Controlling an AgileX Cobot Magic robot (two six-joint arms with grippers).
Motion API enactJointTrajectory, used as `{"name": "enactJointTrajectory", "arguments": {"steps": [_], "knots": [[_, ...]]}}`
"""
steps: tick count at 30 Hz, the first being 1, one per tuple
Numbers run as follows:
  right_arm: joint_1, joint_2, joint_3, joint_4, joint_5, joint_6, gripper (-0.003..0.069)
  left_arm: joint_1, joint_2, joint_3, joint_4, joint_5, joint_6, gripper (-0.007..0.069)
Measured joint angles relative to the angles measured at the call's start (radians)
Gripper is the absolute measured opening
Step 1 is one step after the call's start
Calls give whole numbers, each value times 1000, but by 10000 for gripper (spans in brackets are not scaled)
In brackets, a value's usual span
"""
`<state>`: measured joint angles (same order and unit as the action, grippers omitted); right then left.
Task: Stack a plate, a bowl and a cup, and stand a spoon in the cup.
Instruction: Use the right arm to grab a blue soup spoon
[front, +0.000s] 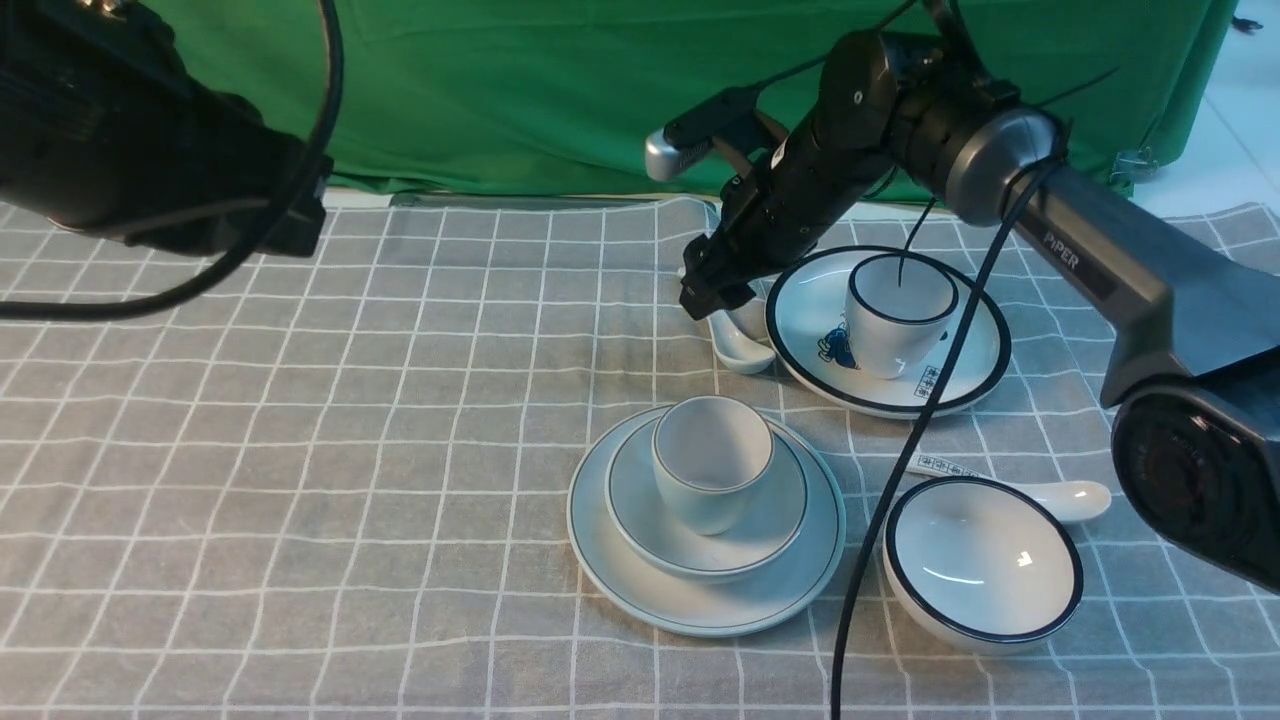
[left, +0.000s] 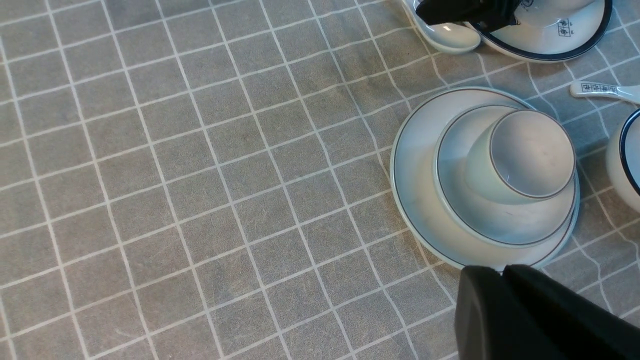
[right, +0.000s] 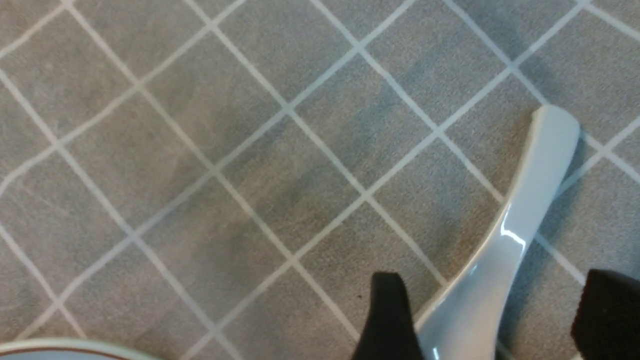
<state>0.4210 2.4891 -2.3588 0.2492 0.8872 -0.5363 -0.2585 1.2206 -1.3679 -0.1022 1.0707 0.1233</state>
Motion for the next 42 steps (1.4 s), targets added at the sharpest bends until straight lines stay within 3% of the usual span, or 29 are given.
{"name": "enactJointTrajectory", "arguments": {"steps": [26,28,32,33,42], "knots": [[0,87,0,-39,-87,-1,489,0,0,38,-1,-3,-4,15],[2,87,0,-39,-87,-1,444,0,0,38,-1,-3,-4,15],[9,87,0,-39,-87,-8,285,0,0,38,-1,-3,-4,15],[13,87,-1,-39,-88,-10,215,0,0,38,-1,-3,-4,15],[13,86,-1,-37,-90,2,206,0,0,38,-1,-3,-4,15]]}}
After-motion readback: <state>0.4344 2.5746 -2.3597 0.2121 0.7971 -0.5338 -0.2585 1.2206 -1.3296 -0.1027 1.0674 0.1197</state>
